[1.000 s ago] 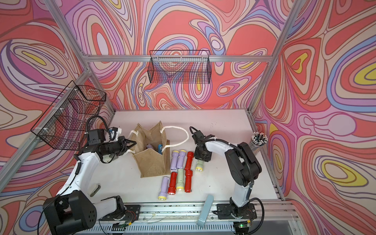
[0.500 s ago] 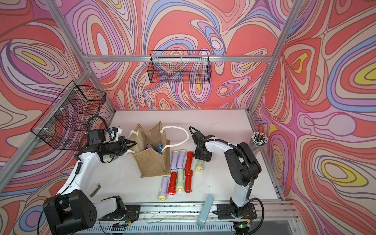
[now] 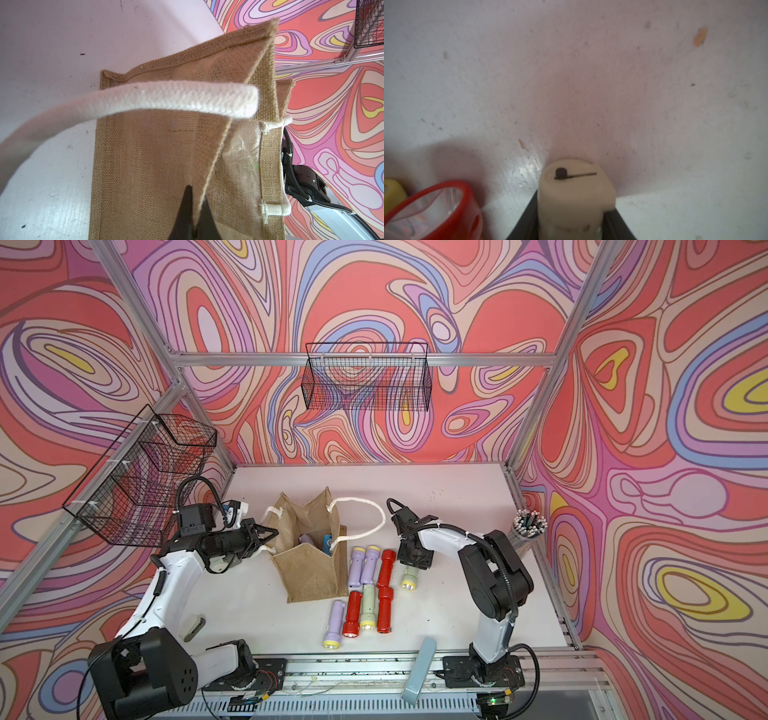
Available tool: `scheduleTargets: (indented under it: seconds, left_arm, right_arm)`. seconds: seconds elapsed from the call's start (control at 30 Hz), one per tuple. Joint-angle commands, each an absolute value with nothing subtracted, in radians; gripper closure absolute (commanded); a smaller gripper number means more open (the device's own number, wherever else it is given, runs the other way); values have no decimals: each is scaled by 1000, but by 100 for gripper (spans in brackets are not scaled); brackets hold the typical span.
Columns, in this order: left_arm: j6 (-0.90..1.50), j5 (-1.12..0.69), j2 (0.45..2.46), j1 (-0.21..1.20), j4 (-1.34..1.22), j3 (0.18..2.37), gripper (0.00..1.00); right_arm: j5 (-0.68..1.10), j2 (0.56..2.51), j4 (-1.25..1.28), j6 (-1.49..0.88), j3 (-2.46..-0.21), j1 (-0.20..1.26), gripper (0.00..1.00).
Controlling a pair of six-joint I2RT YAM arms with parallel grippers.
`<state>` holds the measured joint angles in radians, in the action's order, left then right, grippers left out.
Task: Put the flashlights into the tote bags
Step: Pick up the flashlight from the center of the board.
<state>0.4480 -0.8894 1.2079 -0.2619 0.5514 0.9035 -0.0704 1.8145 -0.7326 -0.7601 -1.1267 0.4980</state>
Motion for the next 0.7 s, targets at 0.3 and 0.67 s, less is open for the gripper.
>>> scheduleTargets:
  seconds: [0.3,0.67]
  left_arm:
    - [429,-864,1219,-269,582,931,100]
    - [426,-861,1220,-270,585,937,100]
  right_arm:
    - [-337,1697,-974,-619,-1351,491,88]
    - [-486,1553,-1029,-540,-1589,491,87]
